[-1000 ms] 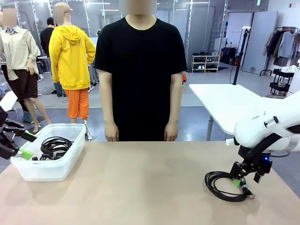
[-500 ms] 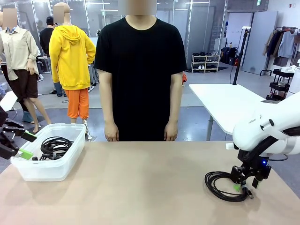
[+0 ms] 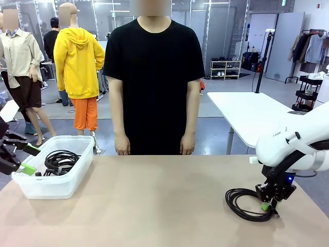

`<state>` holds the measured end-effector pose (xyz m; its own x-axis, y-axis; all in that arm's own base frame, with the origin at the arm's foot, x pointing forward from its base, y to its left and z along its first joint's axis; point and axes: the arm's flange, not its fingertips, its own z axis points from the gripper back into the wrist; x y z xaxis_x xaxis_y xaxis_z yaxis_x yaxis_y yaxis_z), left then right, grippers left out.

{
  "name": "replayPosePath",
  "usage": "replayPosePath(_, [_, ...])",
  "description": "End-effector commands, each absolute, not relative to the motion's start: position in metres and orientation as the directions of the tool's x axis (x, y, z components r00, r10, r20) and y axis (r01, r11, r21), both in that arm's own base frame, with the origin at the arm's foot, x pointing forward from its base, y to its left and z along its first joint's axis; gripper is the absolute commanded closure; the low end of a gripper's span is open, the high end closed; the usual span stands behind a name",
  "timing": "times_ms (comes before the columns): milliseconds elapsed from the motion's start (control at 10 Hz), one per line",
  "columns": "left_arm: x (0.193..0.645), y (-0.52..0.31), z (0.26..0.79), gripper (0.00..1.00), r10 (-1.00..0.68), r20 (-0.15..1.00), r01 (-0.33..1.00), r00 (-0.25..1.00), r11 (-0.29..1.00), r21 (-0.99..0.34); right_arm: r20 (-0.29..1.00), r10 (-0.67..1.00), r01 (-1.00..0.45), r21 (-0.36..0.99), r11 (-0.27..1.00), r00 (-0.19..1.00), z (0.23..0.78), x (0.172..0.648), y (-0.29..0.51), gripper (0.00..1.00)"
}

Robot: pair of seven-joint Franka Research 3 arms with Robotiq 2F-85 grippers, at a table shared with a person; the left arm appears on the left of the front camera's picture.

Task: Organize and store the cables.
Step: Place the USB Extension Cable into the Organizing box.

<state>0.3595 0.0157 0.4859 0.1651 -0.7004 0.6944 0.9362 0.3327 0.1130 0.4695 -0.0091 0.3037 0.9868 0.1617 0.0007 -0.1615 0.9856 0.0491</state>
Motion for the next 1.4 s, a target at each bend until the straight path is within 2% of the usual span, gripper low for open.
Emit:
replayPosePath(0, [0.361,0.016,0.488,0.0,-0.697,0.694,0.934,0.179,0.342,0.102,0.011,0.127,-0.128,0.048,0.991,0.992,0.3,0.474,-0.007,1.0])
replayPosePath(400, [0.361,0.016,0.488,0.0,-0.697,0.694,0.934,0.179,0.342,0.102,0.016,0.079,-0.08,0.035,0.996,0.997,0.304,0.473,-0.01,1.0])
replayPosePath(500, [0.361,0.016,0.488,0.0,-0.697,0.694,0.934,0.179,0.342,0.102,0.003,0.147,-0.147,0.049,0.988,0.989,0.304,0.47,-0.01,1.0])
replayPosePath(900, [0.361,0.016,0.488,0.0,-0.697,0.694,0.934,0.179,0.342,0.102,0.003,0.147,-0.147,0.049,0.988,0.989,0.304,0.47,-0.01,1.0])
replayPosePath(1000, [0.361,0.016,0.488,0.0,-0.697,0.694,0.934,0.179,0.342,0.102,0.003,0.135,-0.135,0.048,0.99,0.991,0.305,0.47,-0.011,0.86])
replayPosePath(1100, [0.361,0.016,0.488,0.0,-0.697,0.694,0.934,0.179,0.342,0.102,-0.024,0.158,-0.158,0.023,0.987,0.987,0.324,0.462,-0.016,0.87])
replayPosePath(1300, [0.361,0.016,0.488,0.0,-0.697,0.694,0.934,0.179,0.342,0.102,-0.08,0.046,-0.037,0.115,0.993,0.996,0.363,0.451,-0.012,0.87])
